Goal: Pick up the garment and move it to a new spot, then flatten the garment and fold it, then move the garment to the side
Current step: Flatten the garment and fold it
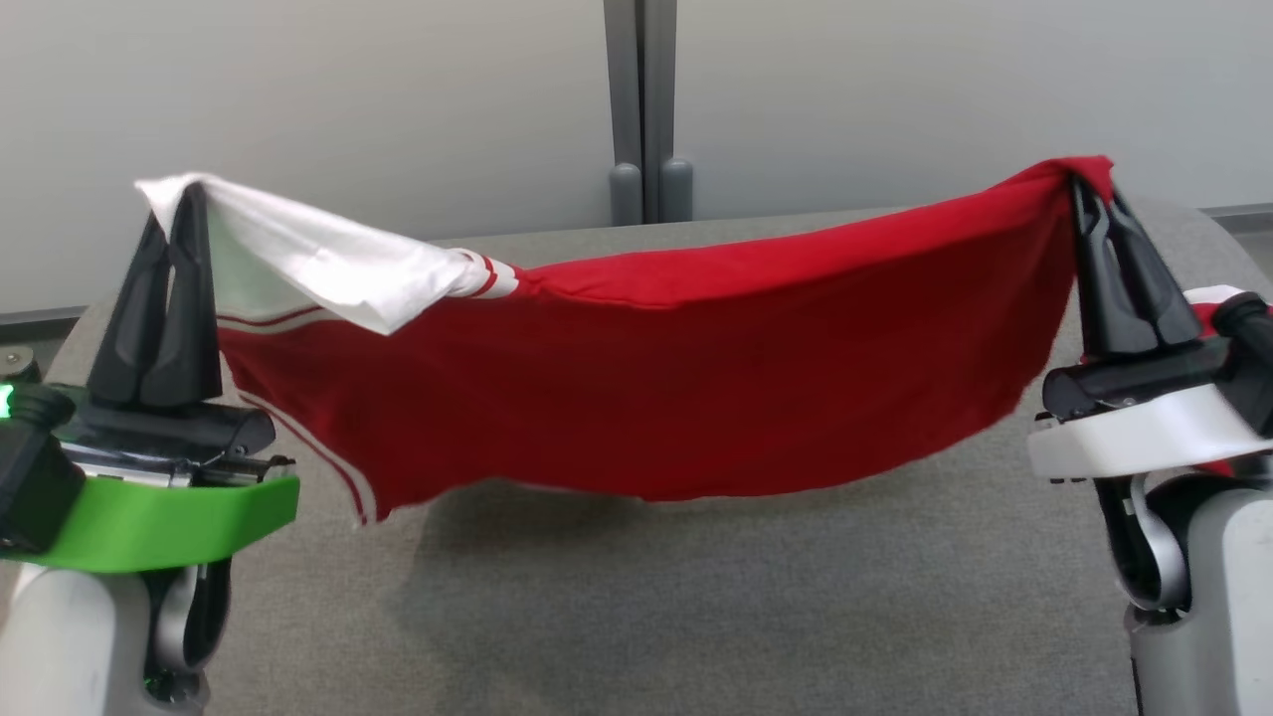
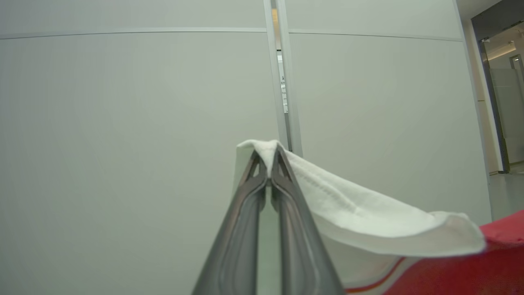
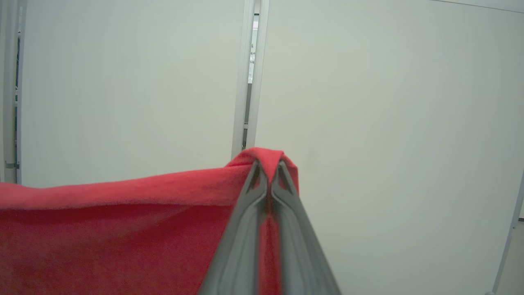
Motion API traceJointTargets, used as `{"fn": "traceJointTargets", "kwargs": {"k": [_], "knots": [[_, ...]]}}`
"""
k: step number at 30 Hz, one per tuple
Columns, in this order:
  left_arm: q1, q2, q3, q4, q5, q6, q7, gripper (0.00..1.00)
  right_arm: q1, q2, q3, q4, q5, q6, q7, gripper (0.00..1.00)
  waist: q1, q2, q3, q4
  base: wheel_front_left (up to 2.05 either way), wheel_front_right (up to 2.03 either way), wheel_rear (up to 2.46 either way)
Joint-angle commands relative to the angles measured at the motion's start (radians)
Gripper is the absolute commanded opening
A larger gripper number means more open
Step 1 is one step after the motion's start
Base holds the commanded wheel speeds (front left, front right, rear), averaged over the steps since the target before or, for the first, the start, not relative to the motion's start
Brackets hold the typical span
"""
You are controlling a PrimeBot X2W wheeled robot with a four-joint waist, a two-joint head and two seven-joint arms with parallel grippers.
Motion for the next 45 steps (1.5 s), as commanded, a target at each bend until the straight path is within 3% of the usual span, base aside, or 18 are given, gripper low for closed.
{"fn": "traceJointTargets", "kwargs": {"k": [1,9,17,24,28,37,41,45], "knots": [[-0.027,0.018,0.001,-0.043,0.014,0.003,0.018,0.0,0.009,-0.004,-0.005,-0.051,-0.009,-0.002,0.018,0.0,0.0,0.0,-0.005,-0.009,0.0,0.0,0.0],[-0.152,0.066,-0.006,-0.219,0.008,-0.007,0.147,0.0,-0.017,-0.003,-0.035,-0.286,-0.021,-0.001,0.106,0.0,0.0,0.0,0.017,-0.026,0.0,0.0,0.0],[-0.298,0.072,-0.041,-0.123,-0.036,-0.032,0.219,0.0,-0.083,-0.003,-0.062,-0.23,-0.026,-0.001,0.136,0.0,0.0,0.0,0.144,-0.022,0.0,0.0,0.0],[-0.548,0.084,-0.095,0.052,-0.001,-0.055,0.215,0.0,-0.361,-0.016,-0.029,0.007,-0.035,-0.002,0.115,0.0,0.0,0.0,0.322,-0.019,0.0,0.0,0.0],[-0.761,0.085,-0.136,0.212,0.044,-0.067,0.191,0.0,-0.601,-0.068,0.004,0.208,-0.079,-0.002,0.08,0.0,0.0,0.0,0.416,-0.008,0.0,0.0,0.0],[-1.209,0.03,-0.201,0.609,0.157,-0.062,0.04,0.0,-1.105,-0.083,0.007,0.635,-0.237,-0.002,-0.084,0.0,0.0,0.0,0.563,0.024,0.0,0.0,0.0],[-1.282,-0.024,-0.191,0.728,0.142,-0.043,-0.041,0.0,-1.196,-0.071,-0.049,0.766,-0.298,-0.001,-0.151,0.0,0.0,0.0,0.598,0.058,0.0,0.0,0.0],[-1.238,-0.071,-0.192,0.787,0.11,-0.053,-0.07,0.0,-1.189,-0.057,-0.103,0.869,-0.349,-0.002,-0.199,0.0,0.0,0.0,0.629,0.085,0.0,0.0,0.0]]}}
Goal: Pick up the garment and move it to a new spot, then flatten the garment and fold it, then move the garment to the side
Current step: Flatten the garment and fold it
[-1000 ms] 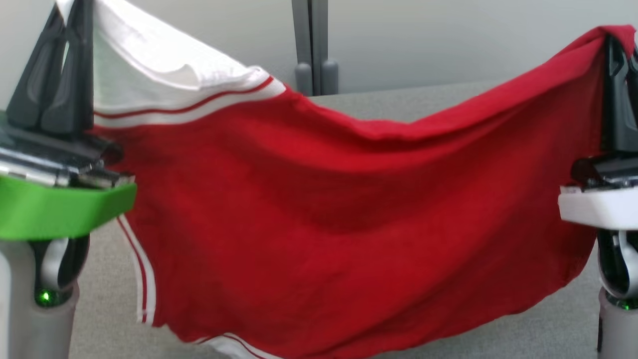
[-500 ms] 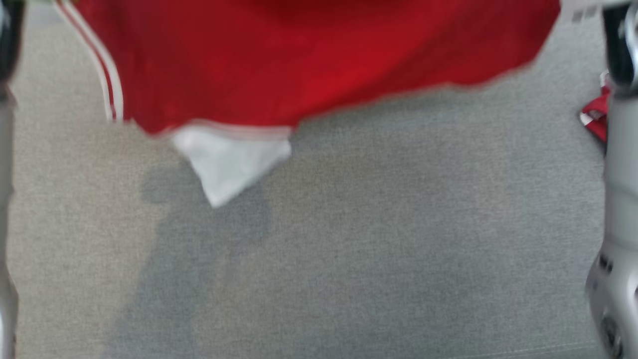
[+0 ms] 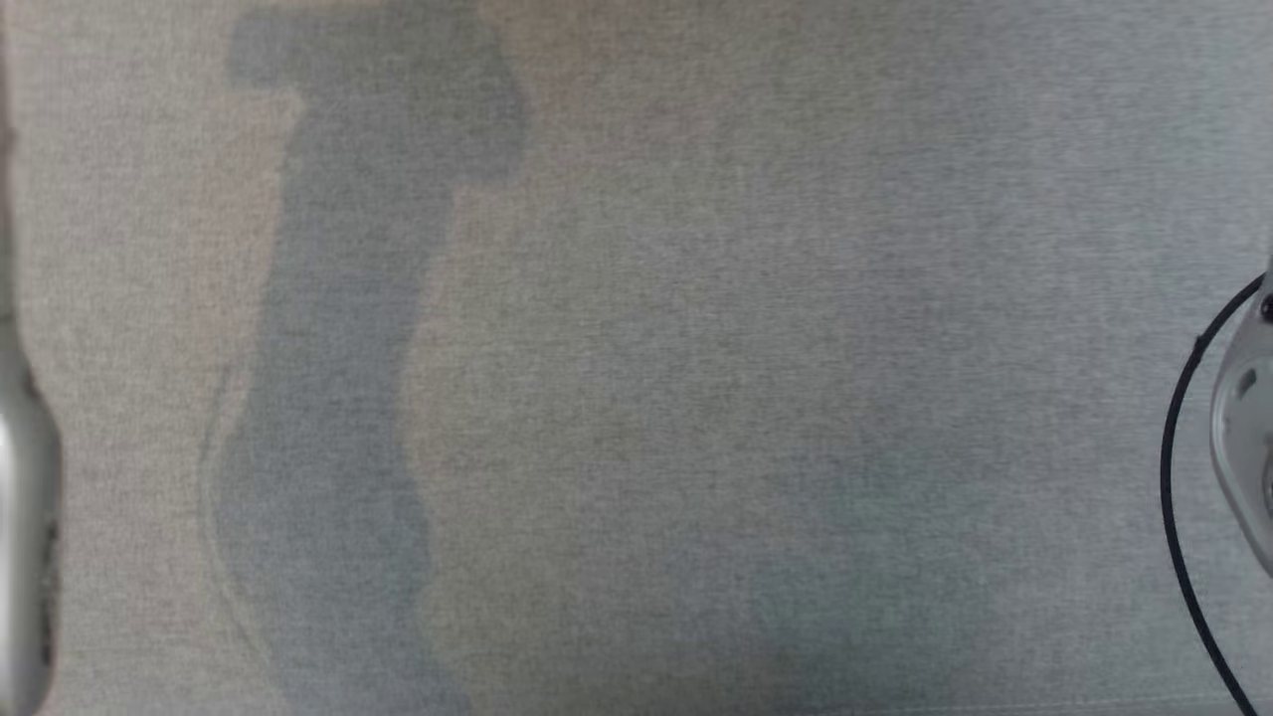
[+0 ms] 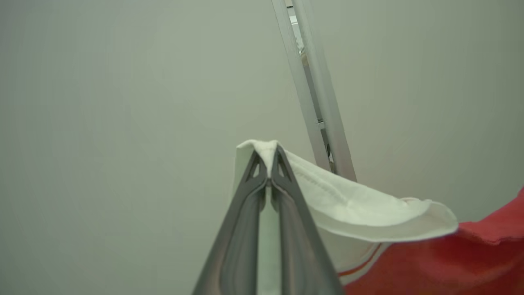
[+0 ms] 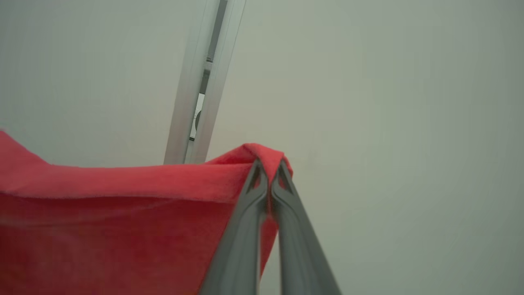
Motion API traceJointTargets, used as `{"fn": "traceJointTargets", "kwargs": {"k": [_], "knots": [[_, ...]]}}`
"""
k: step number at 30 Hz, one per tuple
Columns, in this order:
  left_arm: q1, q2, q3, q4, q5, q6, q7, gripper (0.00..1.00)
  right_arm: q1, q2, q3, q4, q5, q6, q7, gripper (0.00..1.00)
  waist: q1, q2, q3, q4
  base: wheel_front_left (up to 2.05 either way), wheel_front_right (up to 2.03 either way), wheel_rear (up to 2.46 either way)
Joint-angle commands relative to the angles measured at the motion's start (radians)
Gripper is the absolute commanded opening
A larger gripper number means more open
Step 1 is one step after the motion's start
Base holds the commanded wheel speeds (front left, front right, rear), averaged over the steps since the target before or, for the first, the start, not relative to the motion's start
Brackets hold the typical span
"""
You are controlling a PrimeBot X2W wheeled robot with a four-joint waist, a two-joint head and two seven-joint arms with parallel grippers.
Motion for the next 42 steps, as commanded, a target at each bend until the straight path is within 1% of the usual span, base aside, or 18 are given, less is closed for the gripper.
{"fn": "traceJointTargets", "kwargs": {"k": [1,3,6,8,10,18,27,32,36,42], "knots": [[0.046,-0.015,0.0,0.009,-0.017,-0.005,-0.007,0.0,0.031,0.005,-0.01,0.028,-0.015,-0.002,-0.015,0.0,-0.0001,0.0,0.053,0.052,0.0,0.0,0.0],[0.089,-0.026,0.002,-0.005,-0.037,-0.01,-0.011,0.0,0.065,0.008,-0.025,0.066,-0.032,-0.002,-0.031,0.0,-0.0001,0.0,0.064,0.061,0.0,0.0,0.0],[0.205,-0.042,0.013,-0.075,-0.058,-0.018,-0.01,0.0,0.138,0.017,-0.035,0.1,-0.038,-0.002,-0.047,0.0,-0.0001,0.0,0.07,0.066,0.0,0.0,0.0],[0.291,-0.042,0.022,-0.127,-0.067,-0.022,-0.009,0.0,0.187,0.022,-0.044,0.107,-0.019,-0.002,-0.051,0.0,-0.0001,0.0,0.071,0.067,0.0,0.0,0.0],[0.375,-0.036,0.031,-0.185,-0.064,-0.024,-0.01,0.0,0.233,0.026,-0.048,0.088,0.006,-0.002,-0.052,0.0,-0.0001,0.0,0.068,0.066,0.0,0.0,0.0],[0.723,-0.061,0.086,-0.367,-0.089,-0.026,-0.01,0.0,0.477,0.035,-0.003,-0.056,0.136,-0.002,-0.053,0.0,-0.0001,0.0,0.008,0.052,0.0,0.0,0.0],[1.067,-0.089,0.17,-0.531,-0.066,-0.026,-0.01,0.0,0.801,0.051,0.035,-0.212,0.278,-0.001,-0.053,0.0,-0.0001,0.0,-0.133,0.014,0.0,0.0,0.0],[1.235,-0.115,0.202,-0.605,-0.066,-0.026,-0.01,0.0,0.963,0.054,0.055,-0.286,0.34,-0.001,-0.048,0.0,-0.0001,0.0,-0.23,0.011,0.0,0.0,0.0],[1.372,-0.131,0.222,-0.666,-0.062,-0.026,-0.01,0.0,1.09,0.053,0.076,-0.369,0.399,-0.002,-0.016,0.0,-0.0001,0.0,-0.307,0.006,0.0,0.0,0.0],[1.549,-0.143,0.21,-0.758,-0.053,-0.021,-0.01,0.0,1.297,0.053,0.039,-0.538,0.453,-0.002,0.056,0.0,-0.0001,0.0,-0.397,0.031,0.0,0.0,0.0]]}}
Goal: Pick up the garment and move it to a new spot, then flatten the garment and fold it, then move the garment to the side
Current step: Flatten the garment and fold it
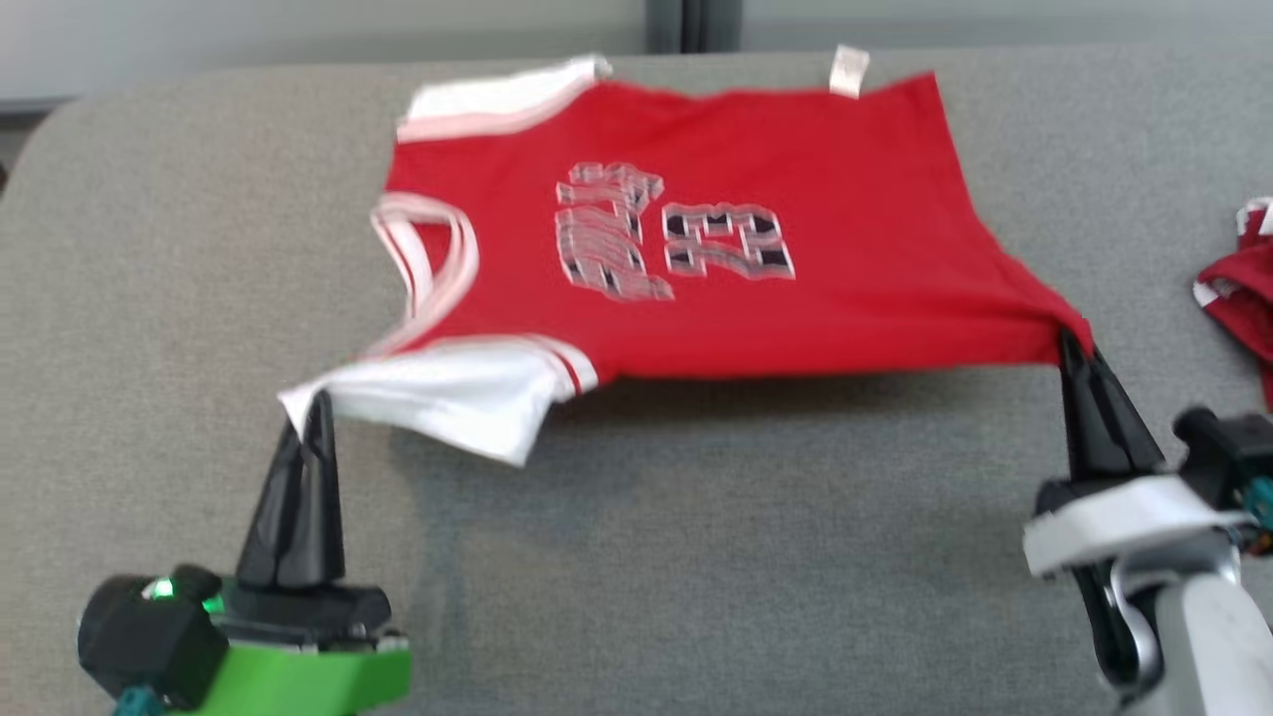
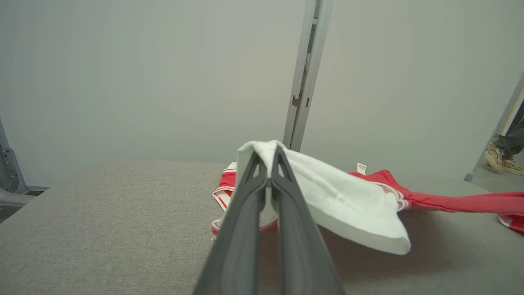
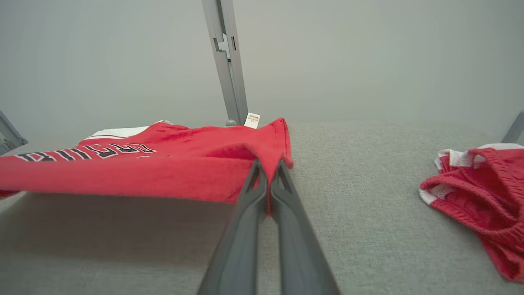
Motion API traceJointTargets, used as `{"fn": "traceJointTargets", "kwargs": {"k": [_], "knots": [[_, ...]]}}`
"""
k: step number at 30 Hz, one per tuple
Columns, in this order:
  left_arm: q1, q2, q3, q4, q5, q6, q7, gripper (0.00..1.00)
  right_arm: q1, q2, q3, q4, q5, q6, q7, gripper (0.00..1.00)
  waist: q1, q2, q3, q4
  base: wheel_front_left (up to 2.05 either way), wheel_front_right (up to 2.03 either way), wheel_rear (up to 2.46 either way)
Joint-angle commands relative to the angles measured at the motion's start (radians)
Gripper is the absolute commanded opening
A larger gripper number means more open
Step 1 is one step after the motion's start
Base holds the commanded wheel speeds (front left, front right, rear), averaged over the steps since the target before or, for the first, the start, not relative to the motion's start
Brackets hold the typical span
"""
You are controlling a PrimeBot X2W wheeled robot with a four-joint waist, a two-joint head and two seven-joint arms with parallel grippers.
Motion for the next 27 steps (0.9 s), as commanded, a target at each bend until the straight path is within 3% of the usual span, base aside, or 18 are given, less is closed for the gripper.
{"fn": "traceJointTargets", "kwargs": {"k": [1,6,10,27], "knots": [[0.04,0.0,-0.003,-0.019,0.007,0.004,-0.003,0.0,0.051,-0.004,-0.01,-0.036,0.013,-0.001,0.017,0.0,0.0,-0.0001,-0.092,0.017,0.0,0.0,0.0],[0.142,-0.003,-0.021,-0.088,0.005,0.023,0.024,0.0,0.201,-0.004,-0.029,-0.177,0.035,-0.001,0.093,0.0,0.0,-0.0001,-0.124,0.026,0.0,0.0,0.0],[0.182,-0.005,-0.036,-0.086,-0.014,0.025,0.052,0.0,0.265,-0.003,-0.018,-0.213,0.049,-0.002,0.147,0.0,0.0,-0.0001,-0.124,0.024,0.0,0.0,0.0],[0.059,0.024,-0.083,0.145,-0.067,0.006,0.056,0.0,0.186,-0.004,0.028,0.005,0.018,-0.001,0.222,0.0,0.0,-0.0001,-0.057,0.022,0.0,0.0,0.0]]}}
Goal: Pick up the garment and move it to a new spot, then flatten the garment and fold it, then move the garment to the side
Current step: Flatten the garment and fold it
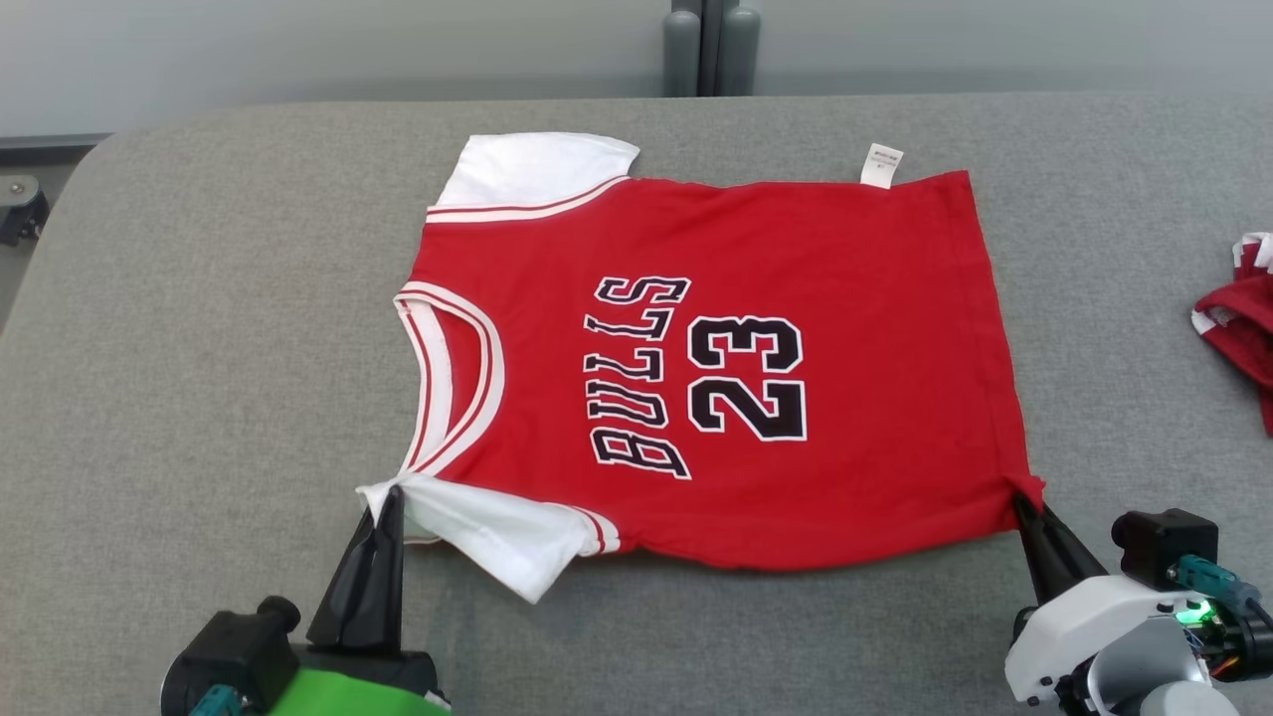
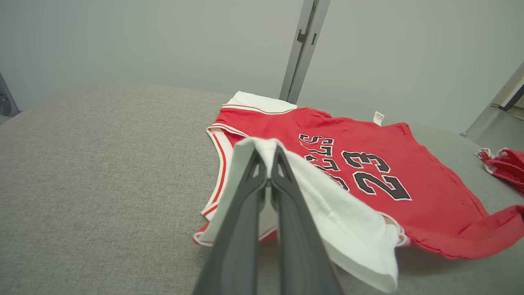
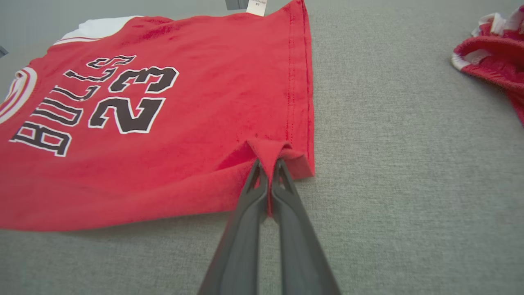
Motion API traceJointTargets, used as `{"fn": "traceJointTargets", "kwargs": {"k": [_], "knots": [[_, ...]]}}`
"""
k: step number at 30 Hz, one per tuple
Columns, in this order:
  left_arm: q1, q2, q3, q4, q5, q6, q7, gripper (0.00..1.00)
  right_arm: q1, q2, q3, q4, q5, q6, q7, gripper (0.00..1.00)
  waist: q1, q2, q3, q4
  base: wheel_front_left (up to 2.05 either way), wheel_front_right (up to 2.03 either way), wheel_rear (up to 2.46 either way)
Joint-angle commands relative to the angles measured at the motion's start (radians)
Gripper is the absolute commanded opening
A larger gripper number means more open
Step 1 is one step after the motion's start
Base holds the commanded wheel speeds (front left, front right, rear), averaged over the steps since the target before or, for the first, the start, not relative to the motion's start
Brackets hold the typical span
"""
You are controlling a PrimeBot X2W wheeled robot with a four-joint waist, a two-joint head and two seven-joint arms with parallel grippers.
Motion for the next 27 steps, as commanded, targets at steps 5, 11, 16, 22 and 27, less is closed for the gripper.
{"fn": "traceJointTargets", "kwargs": {"k": [5,11,16,22,27], "knots": [[-0.115,0.0,-0.023,0.087,-0.006,-0.006,-0.012,0.0,-0.041,-0.004,-0.005,0.038,0.0,-0.001,0.024,0.0,0.0001,-0.0001,0.017,0.007,0.0,0.0,0.0],[-0.276,-0.011,-0.064,0.23,0.009,-0.01,-0.034,0.0,-0.111,-0.004,-0.023,0.081,0.029,-0.001,0.014,0.0,0.0001,-0.0001,0.039,0.001,0.0,0.0,0.0],[-0.406,-0.033,-0.073,0.345,0.008,-0.01,-0.052,0.0,-0.179,-0.003,-0.046,0.14,0.04,-0.001,-0.023,0.0,0.0001,-0.0001,0.076,-0.005,0.0,0.0,0.0],[-0.503,-0.045,-0.057,0.448,0.01,-0.01,-0.062,0.0,-0.256,-0.004,-0.023,0.218,0.051,-0.001,-0.071,0.0,0.0001,-0.0001,0.12,-0.028,0.0,0.0,0.0],[-0.538,-0.053,-0.031,0.476,0.023,-0.011,-0.063,0.0,-0.308,-0.004,-0.009,0.273,0.052,-0.001,-0.114,0.21,0.0001,-0.0001,0.138,-0.04,0.0,0.0,0.0]]}}
